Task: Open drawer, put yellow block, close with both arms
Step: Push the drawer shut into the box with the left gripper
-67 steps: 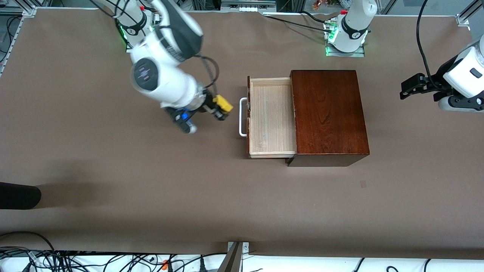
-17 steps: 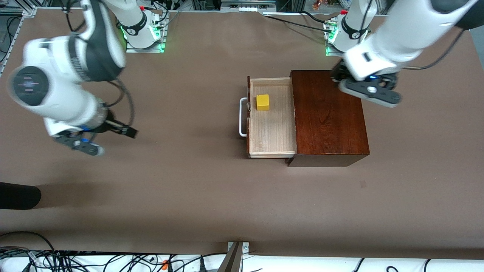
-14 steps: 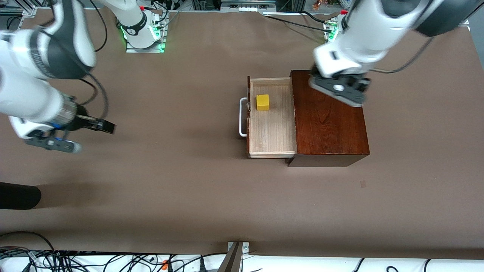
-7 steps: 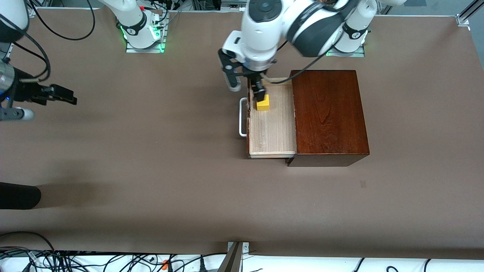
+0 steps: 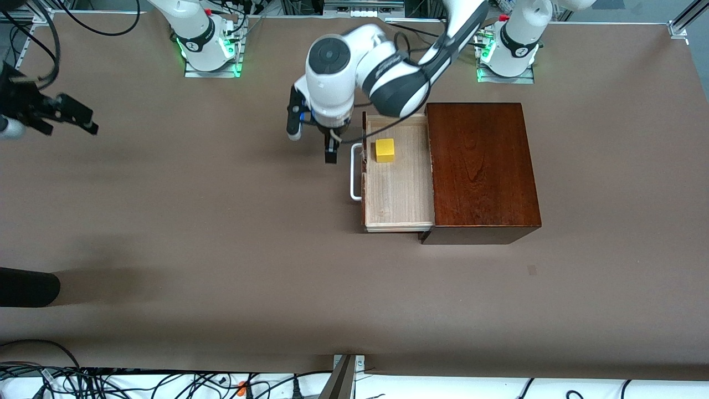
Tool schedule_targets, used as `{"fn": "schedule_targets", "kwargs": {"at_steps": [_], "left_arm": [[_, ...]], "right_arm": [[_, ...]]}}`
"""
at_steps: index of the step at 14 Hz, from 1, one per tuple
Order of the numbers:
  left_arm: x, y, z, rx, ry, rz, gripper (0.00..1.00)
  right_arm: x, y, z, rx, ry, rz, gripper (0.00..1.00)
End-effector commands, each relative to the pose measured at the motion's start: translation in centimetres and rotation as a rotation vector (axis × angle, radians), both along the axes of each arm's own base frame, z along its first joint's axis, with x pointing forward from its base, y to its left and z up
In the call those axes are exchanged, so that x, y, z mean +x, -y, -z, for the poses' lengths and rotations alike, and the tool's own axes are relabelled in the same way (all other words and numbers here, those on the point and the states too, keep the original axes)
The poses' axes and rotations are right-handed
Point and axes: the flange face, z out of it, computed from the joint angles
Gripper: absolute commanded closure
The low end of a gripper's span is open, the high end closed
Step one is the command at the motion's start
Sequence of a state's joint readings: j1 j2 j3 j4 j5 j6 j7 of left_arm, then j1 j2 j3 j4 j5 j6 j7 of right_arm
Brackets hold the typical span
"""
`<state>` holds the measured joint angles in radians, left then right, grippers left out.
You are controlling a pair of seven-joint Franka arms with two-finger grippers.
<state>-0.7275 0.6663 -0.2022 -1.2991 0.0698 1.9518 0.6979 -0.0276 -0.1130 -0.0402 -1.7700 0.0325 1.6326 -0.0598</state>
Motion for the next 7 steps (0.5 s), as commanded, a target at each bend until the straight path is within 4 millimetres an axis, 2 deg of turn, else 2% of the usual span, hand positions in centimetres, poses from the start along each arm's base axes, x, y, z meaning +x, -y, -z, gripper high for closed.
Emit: {"fn": "schedule_targets", "kwargs": {"at_steps": [1,2,3,4,7], "left_arm": [[1.0,0.4,2.0,0.041,0.034,0.047,0.00],[1.1,0.2,2.2,0.048,0.036,0.046,0.00],[1.1,-0.1,2.7,0.065,0.026,0.044,0.00],[0.9,-0.7,3.7,0.088,0.010,0.041,0.00],[1.1,-2.1,4.3,0.155,-0.032,0.025,0.00]], "right_arm": [[-1.2,1.0,0.0,-0.013,-0.056,-0.006,0.00],[-0.6,0.9,-0.2,-0.014,-0.067,-0.008,0.00],[0.7,0.7,-0.9,-0.020,-0.073,-0.018,0.00],[1.1,0.4,-1.2,-0.021,-0.087,-0.023,0.00],[1.2,0.0,-1.1,-0.019,-0.073,-0.027,0.00]]}}
